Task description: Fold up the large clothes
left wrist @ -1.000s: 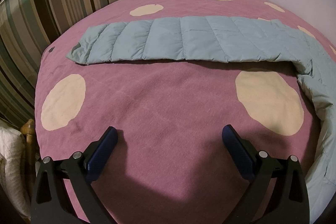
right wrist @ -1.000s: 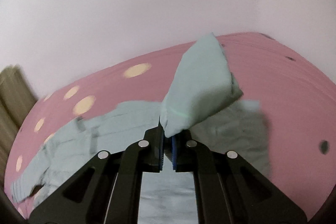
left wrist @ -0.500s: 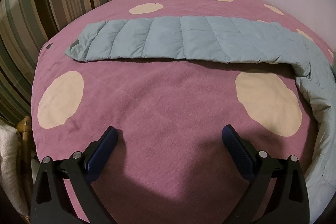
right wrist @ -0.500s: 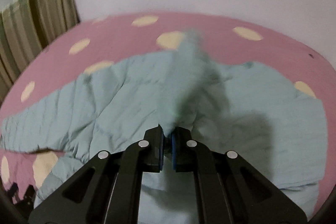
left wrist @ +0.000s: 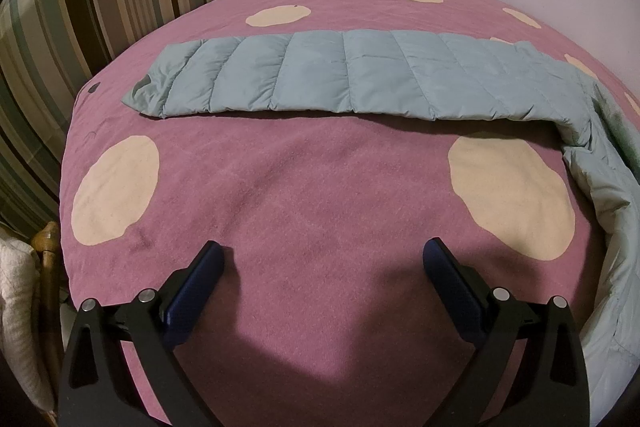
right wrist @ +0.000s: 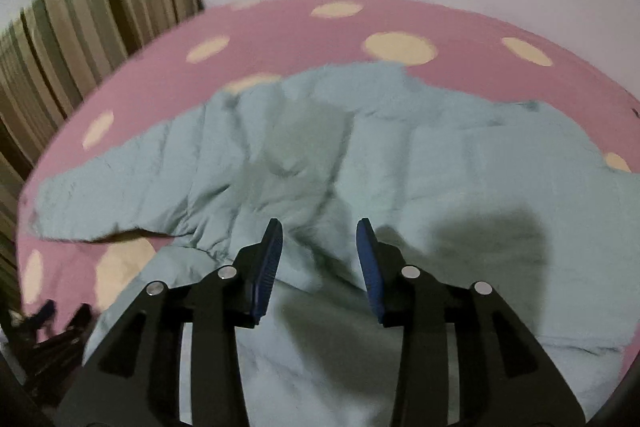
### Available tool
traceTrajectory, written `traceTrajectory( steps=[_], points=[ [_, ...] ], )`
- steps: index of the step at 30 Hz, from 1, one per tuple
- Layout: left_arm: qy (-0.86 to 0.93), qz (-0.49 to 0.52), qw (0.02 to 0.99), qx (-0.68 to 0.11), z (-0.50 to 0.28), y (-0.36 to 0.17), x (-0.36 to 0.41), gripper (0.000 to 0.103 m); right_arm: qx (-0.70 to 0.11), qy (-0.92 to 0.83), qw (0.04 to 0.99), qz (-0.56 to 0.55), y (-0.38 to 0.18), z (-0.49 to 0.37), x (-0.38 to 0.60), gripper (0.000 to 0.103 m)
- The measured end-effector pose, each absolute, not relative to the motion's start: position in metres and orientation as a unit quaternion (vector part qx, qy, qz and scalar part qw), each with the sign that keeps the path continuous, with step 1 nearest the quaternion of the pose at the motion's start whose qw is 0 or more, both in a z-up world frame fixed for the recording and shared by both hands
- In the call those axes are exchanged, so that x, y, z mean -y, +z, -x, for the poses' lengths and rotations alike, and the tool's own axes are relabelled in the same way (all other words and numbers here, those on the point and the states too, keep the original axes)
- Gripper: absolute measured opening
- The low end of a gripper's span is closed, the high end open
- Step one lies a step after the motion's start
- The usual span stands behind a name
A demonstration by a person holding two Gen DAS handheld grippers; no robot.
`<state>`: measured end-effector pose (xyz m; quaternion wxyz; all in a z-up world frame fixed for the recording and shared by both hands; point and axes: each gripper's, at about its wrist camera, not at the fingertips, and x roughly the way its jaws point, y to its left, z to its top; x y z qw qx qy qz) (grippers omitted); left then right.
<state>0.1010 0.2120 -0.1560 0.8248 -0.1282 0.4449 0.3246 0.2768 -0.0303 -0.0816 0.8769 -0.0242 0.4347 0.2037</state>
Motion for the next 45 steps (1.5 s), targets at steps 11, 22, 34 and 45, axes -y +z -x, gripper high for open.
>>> traceTrajectory(
  steps=[11,22,34,45],
  points=[
    [0.326,0.125,0.824,-0.447,-0.101,-0.156,-0.212,0.099,-0.463,0.001,0.884,-0.063,-0.1,-0.299,0.254,0.018],
    [0.327,0.123,0.824,-0.447,-0.102,-0.156,-0.211,0.099,-0.439,-0.008,0.893,-0.093,-0.089,-0.314,0.293,0.02],
    [0.327,0.122,0.823,-0.448,-0.103,-0.157,-0.212,0.099,-0.488,-0.042,0.869,-0.064,-0.147,-0.38,0.296,0.02],
    [0.327,0.122,0.823,-0.448,-0.104,-0.157,-0.212,0.099,-0.434,-0.016,0.895,-0.104,-0.091,-0.254,0.296,0.041]
  ],
)
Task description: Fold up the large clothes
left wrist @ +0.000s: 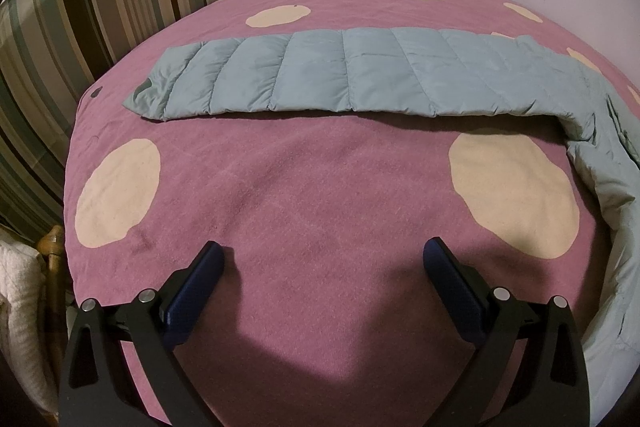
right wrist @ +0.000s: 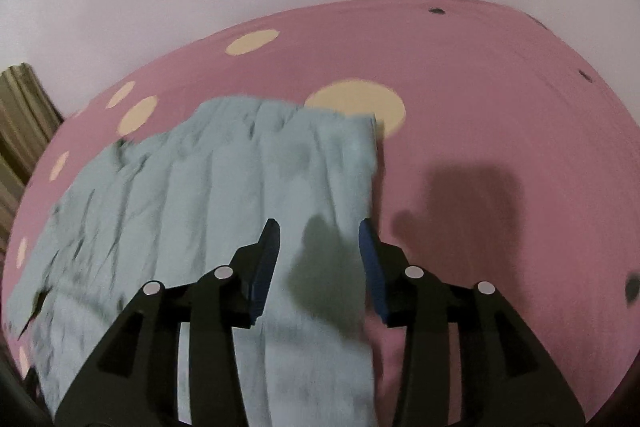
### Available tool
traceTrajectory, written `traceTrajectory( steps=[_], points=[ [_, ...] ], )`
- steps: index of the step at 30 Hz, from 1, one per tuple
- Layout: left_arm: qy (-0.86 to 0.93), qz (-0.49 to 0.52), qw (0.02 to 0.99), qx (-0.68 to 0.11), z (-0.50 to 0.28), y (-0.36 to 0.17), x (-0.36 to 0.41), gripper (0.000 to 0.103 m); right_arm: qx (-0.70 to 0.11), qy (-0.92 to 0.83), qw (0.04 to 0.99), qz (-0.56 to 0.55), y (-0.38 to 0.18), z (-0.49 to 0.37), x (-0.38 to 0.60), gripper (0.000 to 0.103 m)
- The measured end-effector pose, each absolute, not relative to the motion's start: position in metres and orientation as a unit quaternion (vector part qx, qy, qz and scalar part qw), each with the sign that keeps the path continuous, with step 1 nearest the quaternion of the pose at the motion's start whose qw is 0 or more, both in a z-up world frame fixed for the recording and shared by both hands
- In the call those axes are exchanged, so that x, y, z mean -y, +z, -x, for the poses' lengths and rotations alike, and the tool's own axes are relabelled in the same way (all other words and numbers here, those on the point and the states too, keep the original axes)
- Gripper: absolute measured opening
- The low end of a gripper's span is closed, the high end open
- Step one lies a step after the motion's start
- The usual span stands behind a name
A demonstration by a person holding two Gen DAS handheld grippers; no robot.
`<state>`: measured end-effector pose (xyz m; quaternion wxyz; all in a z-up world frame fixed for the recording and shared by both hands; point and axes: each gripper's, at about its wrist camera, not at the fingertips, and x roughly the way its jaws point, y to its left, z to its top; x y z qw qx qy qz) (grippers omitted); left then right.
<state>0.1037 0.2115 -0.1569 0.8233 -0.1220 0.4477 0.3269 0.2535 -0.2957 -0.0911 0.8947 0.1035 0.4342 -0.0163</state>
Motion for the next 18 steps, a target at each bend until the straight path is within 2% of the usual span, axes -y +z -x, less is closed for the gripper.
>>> traceTrajectory(
  steps=[7,8,9,10,18],
  points=[
    [0.327,0.121,0.823,-0.448,-0.104,-0.157,-0.212,0.099,-0.449,-0.03,0.882,-0.14,-0.109,-0.156,0.299,0.04],
    [0.327,0.121,0.823,-0.448,-0.104,-0.157,-0.212,0.099,-0.448,-0.036,0.882,-0.141,-0.113,-0.146,0.297,0.038],
    [0.327,0.121,0.823,-0.448,-0.104,-0.157,-0.212,0.099,-0.446,-0.041,0.883,-0.14,-0.114,-0.137,0.296,0.027],
    [0.328,0.121,0.823,-0.448,-0.104,-0.157,-0.212,0.099,-0.444,-0.044,0.885,-0.137,-0.116,-0.128,0.293,0.022],
    [0.327,0.121,0.823,-0.448,-0.104,-0.157,-0.212,0.099,-0.443,-0.046,0.887,-0.12,-0.118,-0.121,0.284,0.022]
  ],
)
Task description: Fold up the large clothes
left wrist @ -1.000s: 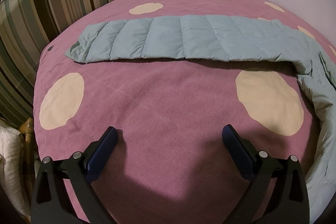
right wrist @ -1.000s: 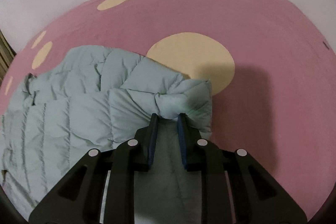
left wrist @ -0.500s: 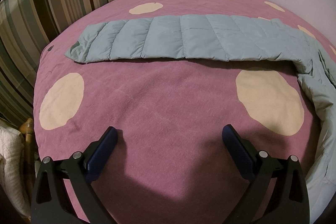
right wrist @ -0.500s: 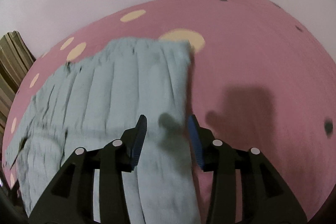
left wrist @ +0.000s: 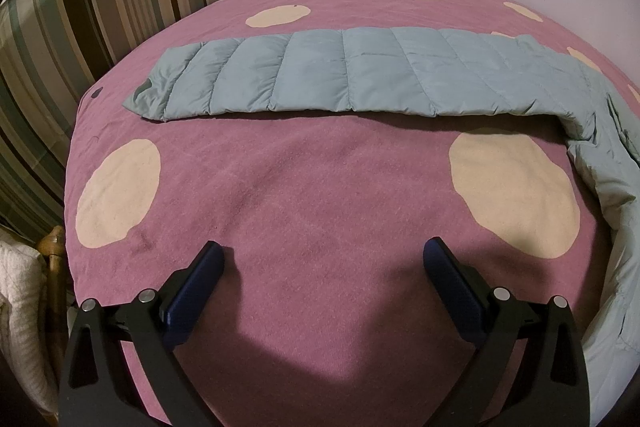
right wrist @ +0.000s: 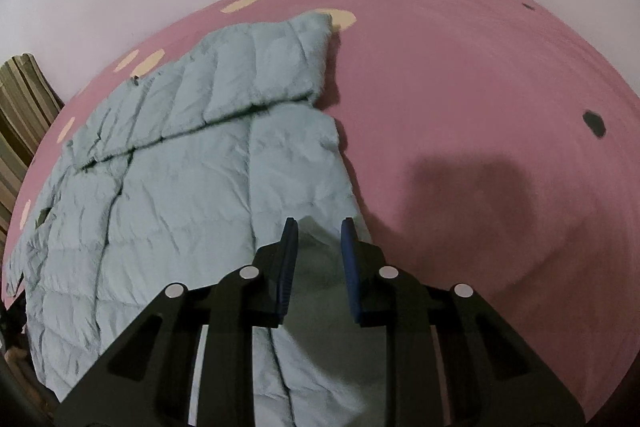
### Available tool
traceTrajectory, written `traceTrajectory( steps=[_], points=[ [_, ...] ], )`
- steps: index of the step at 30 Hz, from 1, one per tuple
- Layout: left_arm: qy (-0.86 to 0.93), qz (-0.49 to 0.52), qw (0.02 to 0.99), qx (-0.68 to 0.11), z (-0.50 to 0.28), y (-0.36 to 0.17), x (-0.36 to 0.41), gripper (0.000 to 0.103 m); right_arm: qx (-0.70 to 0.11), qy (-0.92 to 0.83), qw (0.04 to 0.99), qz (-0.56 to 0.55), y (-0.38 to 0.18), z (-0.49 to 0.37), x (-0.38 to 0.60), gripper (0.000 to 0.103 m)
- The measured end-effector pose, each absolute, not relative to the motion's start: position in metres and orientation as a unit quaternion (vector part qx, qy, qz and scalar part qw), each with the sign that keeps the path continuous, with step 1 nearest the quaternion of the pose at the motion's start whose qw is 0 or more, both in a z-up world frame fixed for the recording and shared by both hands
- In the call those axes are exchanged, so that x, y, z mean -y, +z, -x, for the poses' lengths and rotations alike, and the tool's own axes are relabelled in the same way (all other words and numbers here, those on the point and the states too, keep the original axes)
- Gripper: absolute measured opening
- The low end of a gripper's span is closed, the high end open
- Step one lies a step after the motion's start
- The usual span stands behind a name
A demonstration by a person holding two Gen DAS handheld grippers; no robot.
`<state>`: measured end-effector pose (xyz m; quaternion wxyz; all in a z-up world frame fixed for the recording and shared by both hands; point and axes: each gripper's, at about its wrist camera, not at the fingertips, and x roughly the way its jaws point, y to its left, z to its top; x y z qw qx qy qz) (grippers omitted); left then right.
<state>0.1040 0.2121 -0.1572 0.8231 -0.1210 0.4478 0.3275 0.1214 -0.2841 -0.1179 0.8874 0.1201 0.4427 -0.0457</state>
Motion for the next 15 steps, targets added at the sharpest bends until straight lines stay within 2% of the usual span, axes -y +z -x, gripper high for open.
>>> traceTrajectory(
  steps=[7,15],
  points=[
    [0.327,0.122,0.823,-0.448,-0.105,-0.157,-0.211,0.099,-0.431,-0.056,0.897,-0.083,-0.107,-0.157,0.273,0.022],
    [0.328,0.119,0.823,-0.448,-0.105,-0.157,-0.211,0.099,-0.452,-0.066,0.887,-0.071,-0.129,-0.18,0.269,0.022]
  ],
)
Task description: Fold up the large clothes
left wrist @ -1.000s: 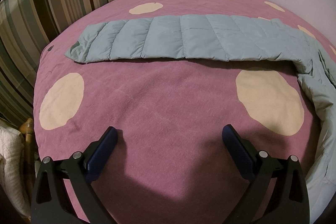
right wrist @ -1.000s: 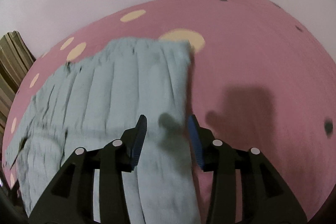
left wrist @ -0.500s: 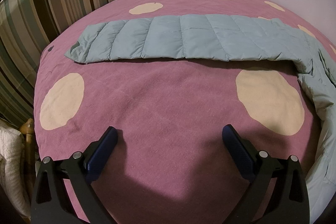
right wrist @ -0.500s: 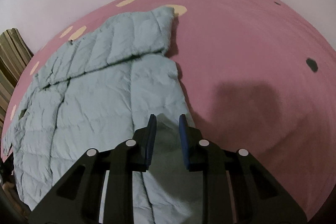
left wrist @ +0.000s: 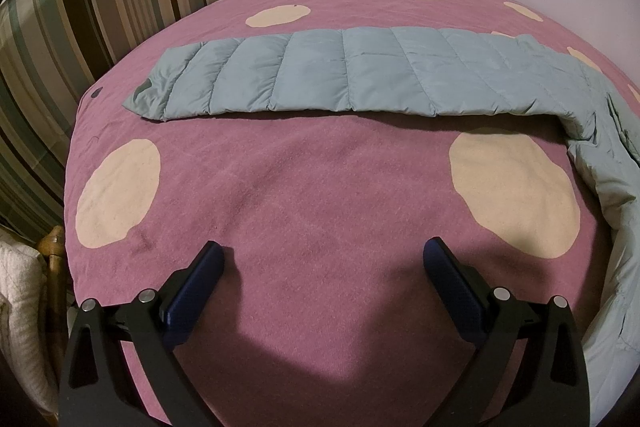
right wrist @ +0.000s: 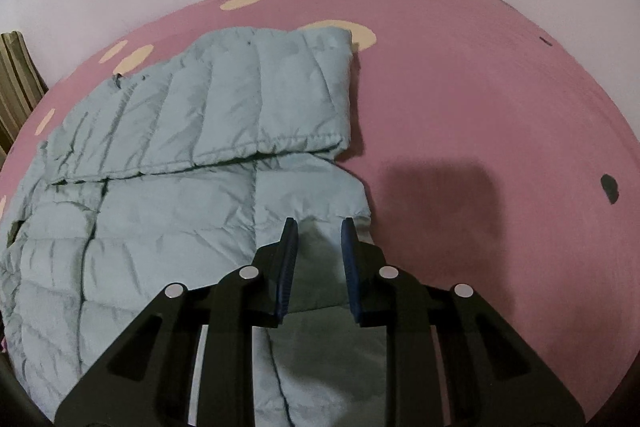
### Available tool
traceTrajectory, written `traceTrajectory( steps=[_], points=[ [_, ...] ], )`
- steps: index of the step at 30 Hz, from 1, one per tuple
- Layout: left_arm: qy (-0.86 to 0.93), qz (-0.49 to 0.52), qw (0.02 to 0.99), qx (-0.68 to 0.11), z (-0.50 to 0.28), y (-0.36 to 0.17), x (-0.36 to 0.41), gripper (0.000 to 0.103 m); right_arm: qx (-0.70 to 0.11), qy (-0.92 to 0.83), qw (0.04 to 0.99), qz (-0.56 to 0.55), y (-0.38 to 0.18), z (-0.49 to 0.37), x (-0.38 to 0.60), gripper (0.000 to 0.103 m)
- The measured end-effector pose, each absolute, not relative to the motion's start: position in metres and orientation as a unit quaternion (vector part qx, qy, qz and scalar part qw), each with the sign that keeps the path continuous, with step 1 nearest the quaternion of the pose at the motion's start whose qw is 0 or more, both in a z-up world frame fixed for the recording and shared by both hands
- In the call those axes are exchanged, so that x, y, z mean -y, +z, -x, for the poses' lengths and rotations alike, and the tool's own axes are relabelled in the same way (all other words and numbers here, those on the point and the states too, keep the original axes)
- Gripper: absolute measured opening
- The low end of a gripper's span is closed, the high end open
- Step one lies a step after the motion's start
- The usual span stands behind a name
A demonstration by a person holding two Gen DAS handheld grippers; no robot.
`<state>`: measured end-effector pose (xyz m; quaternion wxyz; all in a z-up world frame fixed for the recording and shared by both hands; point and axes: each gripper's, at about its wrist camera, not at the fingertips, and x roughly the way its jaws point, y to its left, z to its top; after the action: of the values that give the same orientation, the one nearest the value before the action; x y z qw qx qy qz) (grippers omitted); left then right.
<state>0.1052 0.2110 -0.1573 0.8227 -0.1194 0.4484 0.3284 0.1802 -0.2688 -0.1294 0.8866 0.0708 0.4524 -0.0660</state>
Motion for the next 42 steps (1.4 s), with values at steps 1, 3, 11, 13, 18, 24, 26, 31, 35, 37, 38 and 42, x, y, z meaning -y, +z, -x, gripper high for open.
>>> traceTrajectory(
  steps=[1,3,11,13,18,24,26,31,35,37,38,42],
  points=[
    [0.328,0.12,0.823,-0.448,-0.105,-0.157,-0.211,0.099,-0.454,-0.068,0.885,-0.071,-0.133,-0.181,0.27,0.022],
    [0.328,0.121,0.823,-0.448,-0.105,-0.158,-0.212,0.099,-0.457,-0.071,0.883,-0.072,-0.138,-0.181,0.27,0.022],
    [0.328,0.12,0.823,-0.448,-0.105,-0.157,-0.211,0.099,-0.45,-0.083,0.888,-0.037,-0.154,-0.182,0.262,0.025],
    [0.328,0.12,0.823,-0.448,-0.105,-0.157,-0.211,0.099,-0.448,-0.085,0.889,-0.032,-0.155,-0.182,0.261,0.025],
    [0.328,0.12,0.823,-0.448,-0.106,-0.157,-0.21,0.099,-0.447,-0.083,0.89,-0.038,-0.155,-0.182,0.26,0.025],
    [0.329,0.119,0.823,-0.448,-0.106,-0.157,-0.21,0.099,-0.436,-0.09,0.895,-0.02,-0.148,-0.179,0.253,0.025],
    [0.328,0.12,0.823,-0.448,-0.106,-0.157,-0.211,0.099,-0.429,-0.083,0.899,-0.023,-0.144,-0.177,0.251,0.025],
    [0.328,0.12,0.823,-0.448,-0.106,-0.157,-0.211,0.099,-0.41,-0.064,0.909,-0.036,-0.125,-0.177,0.24,0.035],
    [0.328,0.121,0.824,-0.447,-0.105,-0.157,-0.212,0.099,-0.417,-0.04,0.908,-0.027,-0.127,-0.189,0.225,0.035],
    [0.326,0.123,0.824,-0.446,-0.106,-0.157,-0.212,0.099,-0.424,-0.038,0.904,-0.024,-0.133,-0.194,0.222,0.035],
    [0.322,0.125,0.826,-0.446,-0.105,-0.156,-0.213,0.099,-0.435,-0.038,0.899,-0.02,-0.14,-0.198,0.221,0.036],
    [0.306,0.132,0.835,-0.438,-0.1,-0.146,-0.228,0.099,-0.446,-0.038,0.894,-0.025,-0.151,-0.205,0.226,0.04]
  ],
)
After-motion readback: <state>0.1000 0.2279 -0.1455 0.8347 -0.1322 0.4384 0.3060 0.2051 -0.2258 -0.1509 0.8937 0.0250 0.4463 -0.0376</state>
